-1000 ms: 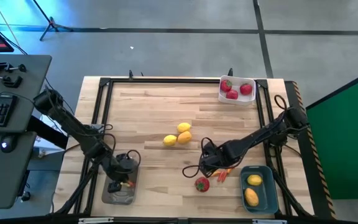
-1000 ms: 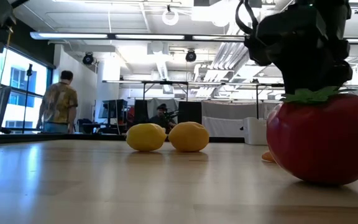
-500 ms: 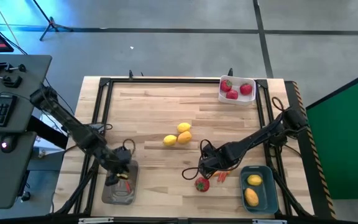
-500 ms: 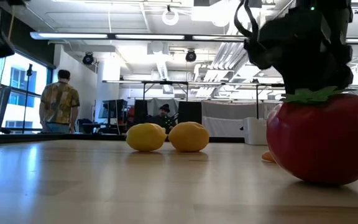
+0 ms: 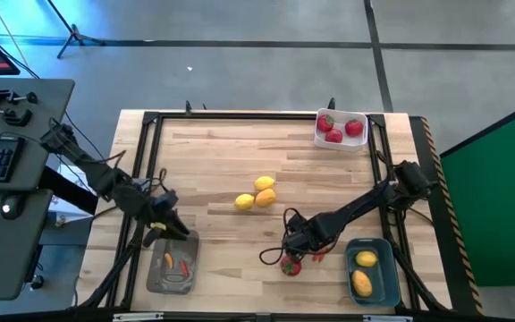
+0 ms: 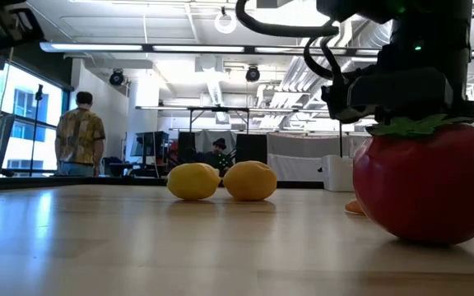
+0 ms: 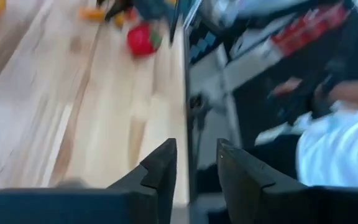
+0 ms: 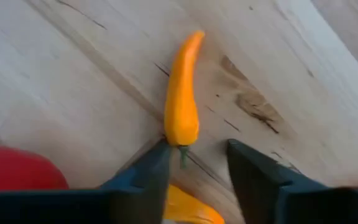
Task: Sort produce into baskets
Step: Put the yellow chili pepper into the black bin
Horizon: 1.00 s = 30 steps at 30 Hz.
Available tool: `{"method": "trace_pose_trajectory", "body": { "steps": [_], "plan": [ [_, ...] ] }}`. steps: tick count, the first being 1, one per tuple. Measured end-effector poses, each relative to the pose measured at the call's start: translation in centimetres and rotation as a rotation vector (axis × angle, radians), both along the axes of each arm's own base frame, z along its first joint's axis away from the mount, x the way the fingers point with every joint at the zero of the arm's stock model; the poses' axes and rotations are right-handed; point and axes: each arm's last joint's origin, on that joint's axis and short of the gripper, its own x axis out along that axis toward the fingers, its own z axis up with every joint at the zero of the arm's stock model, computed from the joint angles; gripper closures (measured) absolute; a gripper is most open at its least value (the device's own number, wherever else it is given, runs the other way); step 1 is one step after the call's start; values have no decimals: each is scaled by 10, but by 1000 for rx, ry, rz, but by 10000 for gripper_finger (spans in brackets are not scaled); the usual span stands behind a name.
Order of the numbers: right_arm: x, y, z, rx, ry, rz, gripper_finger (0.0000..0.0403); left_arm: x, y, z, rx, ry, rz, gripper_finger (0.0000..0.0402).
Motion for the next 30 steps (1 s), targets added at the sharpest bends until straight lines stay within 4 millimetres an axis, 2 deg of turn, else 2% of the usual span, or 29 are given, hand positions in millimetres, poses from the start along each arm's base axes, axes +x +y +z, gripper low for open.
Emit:
{"method": "trace_pose_trajectory", "body": {
  "steps": [5, 10, 13, 17, 23, 26, 30],
  "plan": [
    [3, 0, 6, 38, -40, 10, 387, 6, 12, 3, -114, -174, 105, 342],
    [19, -5, 27, 149, -229, 29, 385, 14, 27, 6, -204, -270, 230, 372],
    [33, -9, 43, 127, -426, 67, 398, 19, 34, 4, -182, -271, 306, 374],
    [54, -18, 69, 81, -725, 157, 399, 22, 44, 4, -104, -306, 384, 353],
    [74, -37, 105, -48, -1079, 237, 402, 27, 49, 4, -92, -319, 397, 288],
    [77, -48, 110, -37, -1073, 174, 402, 32, 48, 2, -96, -307, 368, 256],
    [71, -50, 106, -13, -861, 118, 401, 39, 45, -5, -79, -262, 349, 229]
  ]
}}
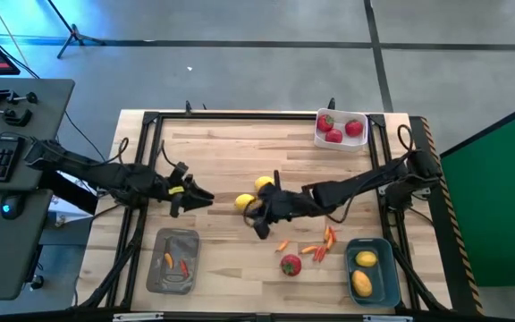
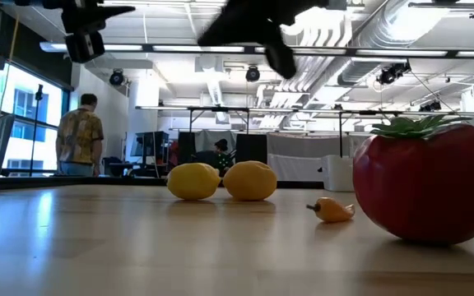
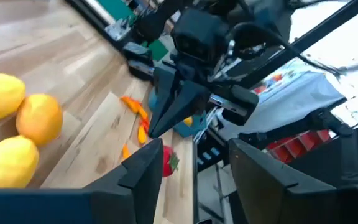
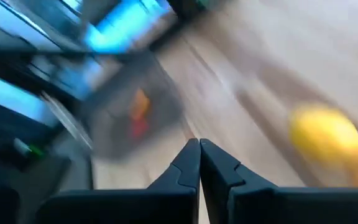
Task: Sort produce into baskets
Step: Put the yellow chili pepper into the black bin
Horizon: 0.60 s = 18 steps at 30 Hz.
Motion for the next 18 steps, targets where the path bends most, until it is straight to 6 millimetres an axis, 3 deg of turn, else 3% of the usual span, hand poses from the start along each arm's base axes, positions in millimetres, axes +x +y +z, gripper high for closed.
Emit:
{"method": "trace_pose_trajectory", "body": {
  "steps": [4, 8, 13, 18],
  "plan": [
    [-19, 8, -11, -20, 288, 88, 372, 5, -2, -6, 13, 36, -1, 221],
    [-37, 18, -22, -148, 478, 297, 313, 9, -2, -9, 46, 51, -6, 220],
    [-43, 26, -39, -345, 573, 563, 261, 10, -3, -11, 73, 61, -11, 220],
    [-35, 29, -60, -425, 581, 718, 254, 10, -3, -12, 80, 69, -12, 220]
  ]
}}
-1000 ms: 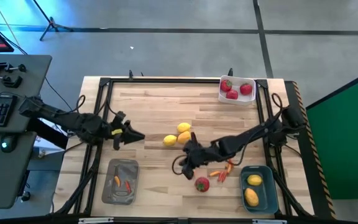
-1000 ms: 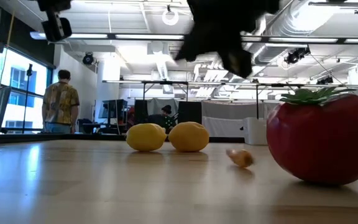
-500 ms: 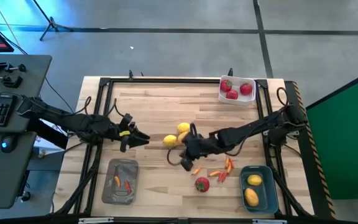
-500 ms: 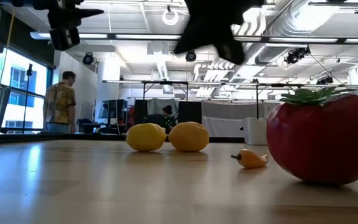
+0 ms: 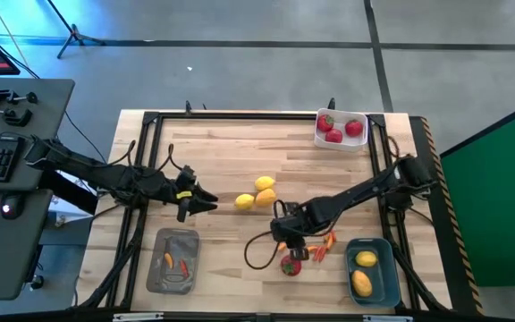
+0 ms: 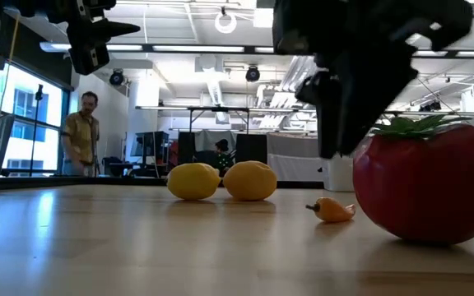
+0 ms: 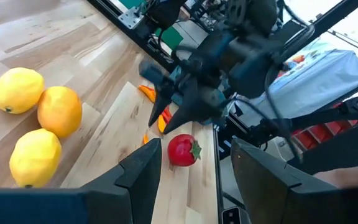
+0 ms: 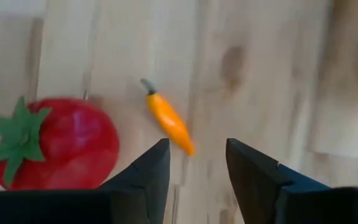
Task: Sort produce into baskets
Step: Put the yellow chili pepper into the black bin
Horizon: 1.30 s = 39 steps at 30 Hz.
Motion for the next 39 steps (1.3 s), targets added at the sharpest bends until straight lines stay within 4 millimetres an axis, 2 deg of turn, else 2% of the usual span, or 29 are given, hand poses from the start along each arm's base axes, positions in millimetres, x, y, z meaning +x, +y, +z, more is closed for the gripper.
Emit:
{"method": "trace_pose_trajectory", "body": {
  "steps": [7, 14, 18, 23, 26, 28, 33, 39],
  "plan": [
    [7, 4, -29, 13, 64, 136, 254, 0, 0, 0, -4, 6, 2, 220],
    [15, 4, -46, -2, 58, 125, 267, 0, 0, -1, -5, 7, 2, 220],
    [16, 5, -49, 12, 66, 112, 303, 0, 0, -1, -4, 14, 3, 220],
    [18, 2, -48, 61, 72, 52, 384, -1, 0, -4, -45, 53, 19, 220],
    [18, 1, -44, 135, 79, 10, 391, -1, 1, -5, -44, 64, 21, 220],
    [18, -2, -35, 190, 74, -25, 384, -1, 0, -4, -23, 51, 15, 220],
    [21, -18, 8, 263, -46, -177, 399, 0, 0, 0, 31, 1, 1, 220],
    [30, -28, 69, 289, -377, -341, 399, 2, 1, 7, 93, -86, 24, 220]
  ]
}}
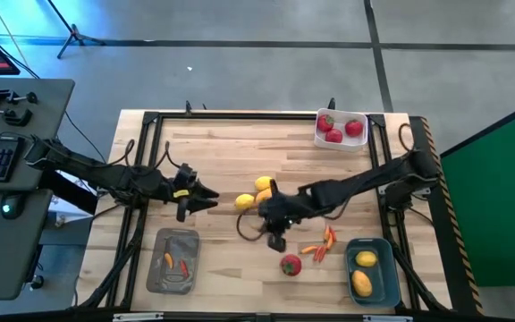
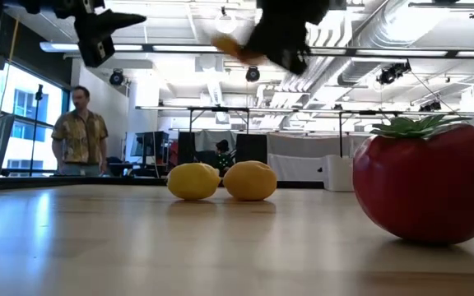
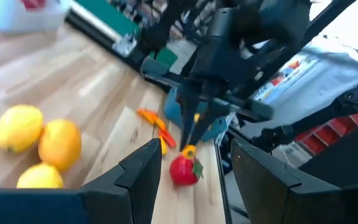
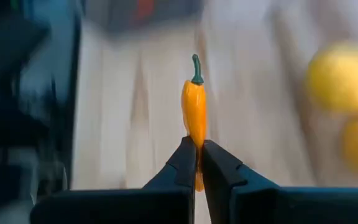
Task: Sort produce into baskets
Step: Put the yellow chili pepper into the black bin
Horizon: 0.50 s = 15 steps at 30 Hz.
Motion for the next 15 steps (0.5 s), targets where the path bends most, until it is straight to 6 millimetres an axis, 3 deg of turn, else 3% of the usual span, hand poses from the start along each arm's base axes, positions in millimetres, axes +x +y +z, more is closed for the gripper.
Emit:
{"method": "trace_pose_trajectory", "body": {
  "steps": [8, 15],
  "plan": [
    [20, -5, 53, -6, -340, -140, 401, 3, 0, 8, 64, -96, 6, 220],
    [25, -7, 70, -33, -448, -165, 402, 23, -8, 30, 214, -151, -61, 220]
  ]
}}
